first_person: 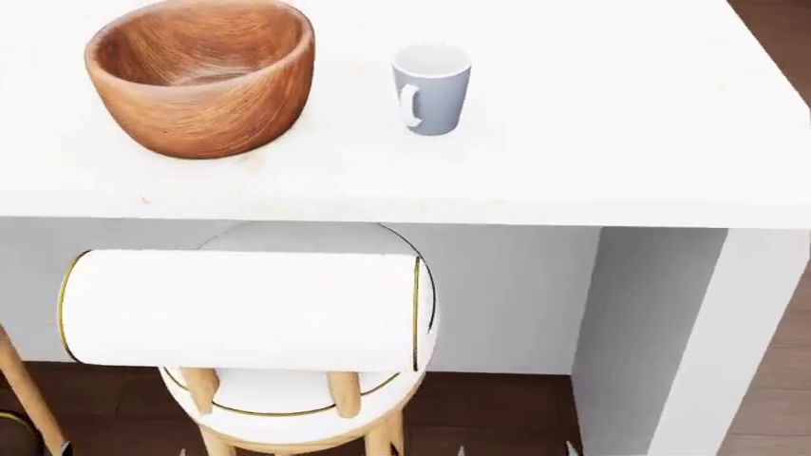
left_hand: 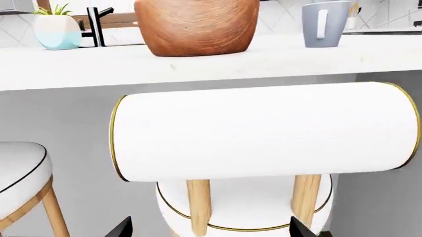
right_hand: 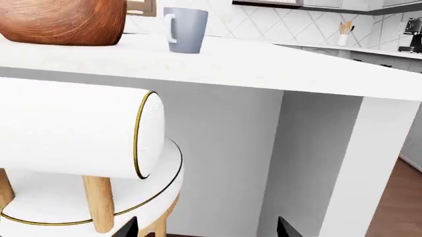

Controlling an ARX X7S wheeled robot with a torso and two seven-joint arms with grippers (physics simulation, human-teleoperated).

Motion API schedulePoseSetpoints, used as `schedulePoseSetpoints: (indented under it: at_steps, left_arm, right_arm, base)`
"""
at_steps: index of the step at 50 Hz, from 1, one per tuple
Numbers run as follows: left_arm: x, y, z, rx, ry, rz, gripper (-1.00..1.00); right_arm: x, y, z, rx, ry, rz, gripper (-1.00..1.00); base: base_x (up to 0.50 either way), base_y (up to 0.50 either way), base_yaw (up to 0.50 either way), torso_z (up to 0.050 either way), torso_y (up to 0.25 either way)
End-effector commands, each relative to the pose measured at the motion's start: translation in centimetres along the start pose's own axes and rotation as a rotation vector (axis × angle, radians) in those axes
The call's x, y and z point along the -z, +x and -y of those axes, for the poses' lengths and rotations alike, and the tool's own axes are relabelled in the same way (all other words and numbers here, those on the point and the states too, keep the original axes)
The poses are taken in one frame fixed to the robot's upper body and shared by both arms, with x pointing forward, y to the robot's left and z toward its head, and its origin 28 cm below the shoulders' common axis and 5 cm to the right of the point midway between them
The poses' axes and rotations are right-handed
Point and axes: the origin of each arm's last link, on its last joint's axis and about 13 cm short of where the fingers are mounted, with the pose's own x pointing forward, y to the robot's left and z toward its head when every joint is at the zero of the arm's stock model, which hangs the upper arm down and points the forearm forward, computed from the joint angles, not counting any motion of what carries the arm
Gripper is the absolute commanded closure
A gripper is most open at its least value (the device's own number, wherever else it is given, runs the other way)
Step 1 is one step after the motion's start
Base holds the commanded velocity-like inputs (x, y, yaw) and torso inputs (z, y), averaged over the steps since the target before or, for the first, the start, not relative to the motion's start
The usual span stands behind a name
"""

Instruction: Place the cup inside the bowl on the dining table and move the bowl to any counter.

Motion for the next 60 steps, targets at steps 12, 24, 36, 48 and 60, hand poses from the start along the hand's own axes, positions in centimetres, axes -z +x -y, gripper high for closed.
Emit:
schedulePoseSetpoints:
  at_steps: [12, 24, 36, 48, 60]
  left_arm:
    - [-0.01, -0.03, -0.01, -0.002, 0.017, -0.011, -1.0]
    - [0.01, 0.03, -0.03, 0.003, 0.023, 0.019, -1.0]
    - [0.02, 0.03, -0.01, -0.015, 0.022, 0.024, -1.0]
    - [0.02, 0.04, -0.01, -0.008, 0.019, 0.032, -1.0]
    - [0.02, 0.06, -0.02, -0.004, 0.026, 0.043, -1.0]
  right_arm:
    - [-0.24, -0.12, 0.21, 0.024, 0.053, 0.019, -1.0]
    - [-0.23, -0.18, 0.23, 0.028, 0.077, 0.01, -1.0]
    - [-0.12, -0.13, 0.17, 0.028, 0.058, -0.004, -1.0]
    - [-0.11, -0.16, 0.09, 0.024, 0.053, -0.005, -1.0]
    - [-0.11, -0.2, 0.09, 0.024, 0.05, -0.005, -1.0]
  base:
    - [0.0, 0.32, 0.0, 0.0, 0.0]
    - [0.0, 0.0, 0.0, 0.0, 0.0]
    - [0.0, 0.0, 0.0, 0.048, 0.0]
    - [0.0, 0.0, 0.0, 0.05, 0.0]
    - [0.0, 0.0, 0.0, 0.05, 0.0]
